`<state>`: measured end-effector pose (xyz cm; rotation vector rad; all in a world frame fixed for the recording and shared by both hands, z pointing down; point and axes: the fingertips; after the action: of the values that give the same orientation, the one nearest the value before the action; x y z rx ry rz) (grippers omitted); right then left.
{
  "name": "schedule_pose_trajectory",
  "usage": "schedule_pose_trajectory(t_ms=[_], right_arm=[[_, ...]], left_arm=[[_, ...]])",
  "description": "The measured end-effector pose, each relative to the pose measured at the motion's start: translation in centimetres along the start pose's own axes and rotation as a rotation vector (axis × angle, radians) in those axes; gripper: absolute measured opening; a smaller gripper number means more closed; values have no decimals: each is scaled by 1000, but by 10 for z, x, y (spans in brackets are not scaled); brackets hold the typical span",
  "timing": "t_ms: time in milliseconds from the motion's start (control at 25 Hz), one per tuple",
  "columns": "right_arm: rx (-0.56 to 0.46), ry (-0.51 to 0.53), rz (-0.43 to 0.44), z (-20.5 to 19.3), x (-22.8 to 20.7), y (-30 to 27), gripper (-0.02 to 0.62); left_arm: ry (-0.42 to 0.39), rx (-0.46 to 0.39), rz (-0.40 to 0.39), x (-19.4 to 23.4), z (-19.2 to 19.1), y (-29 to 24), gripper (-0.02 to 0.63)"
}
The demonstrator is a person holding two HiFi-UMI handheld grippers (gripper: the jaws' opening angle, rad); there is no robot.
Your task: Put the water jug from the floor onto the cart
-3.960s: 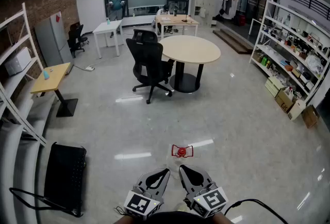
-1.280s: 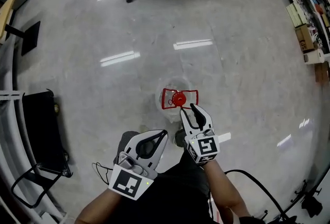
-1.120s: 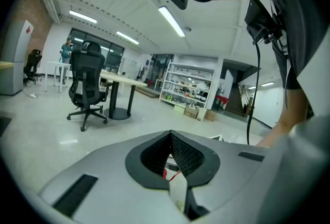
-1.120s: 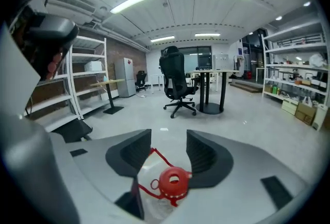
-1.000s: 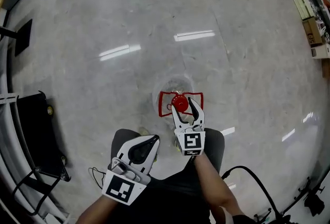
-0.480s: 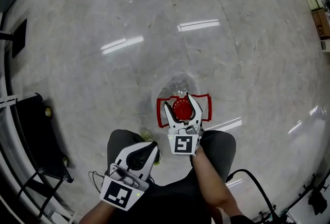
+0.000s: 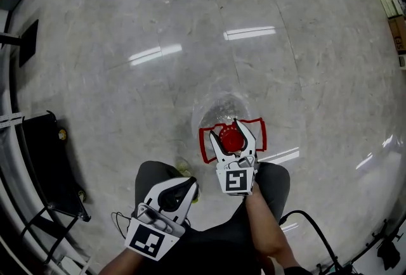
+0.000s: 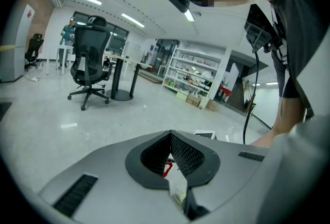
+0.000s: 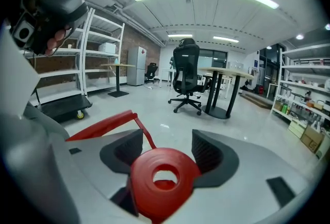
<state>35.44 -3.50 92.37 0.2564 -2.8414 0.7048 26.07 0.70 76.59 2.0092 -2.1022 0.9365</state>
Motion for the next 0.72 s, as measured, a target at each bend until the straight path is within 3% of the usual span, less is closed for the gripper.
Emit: schedule_pose_trajectory(t_ms=[200,360,560,720], right_arm=[[-14,4,54,24,-4,9,299],[-20,47,119,71,-3,32,299],[-35,72,147,172,-15,81,299],[-81,80,141,279,-28,134,299]], left_arm=[[7,-4,8,-2,7,5,5],[2,-22,7,-17,35,18,5],[-5,-62,6,-63,118,68,5],[-76,-59,-31,-119,196,121,5]])
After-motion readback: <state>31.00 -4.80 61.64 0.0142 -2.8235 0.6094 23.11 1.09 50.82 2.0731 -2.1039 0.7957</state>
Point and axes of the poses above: the fingertips, and each gripper's own axes: y backward along the fingers, x to its left, z out of its top, and after that the axes turned 15 degrees about -z, right-handed
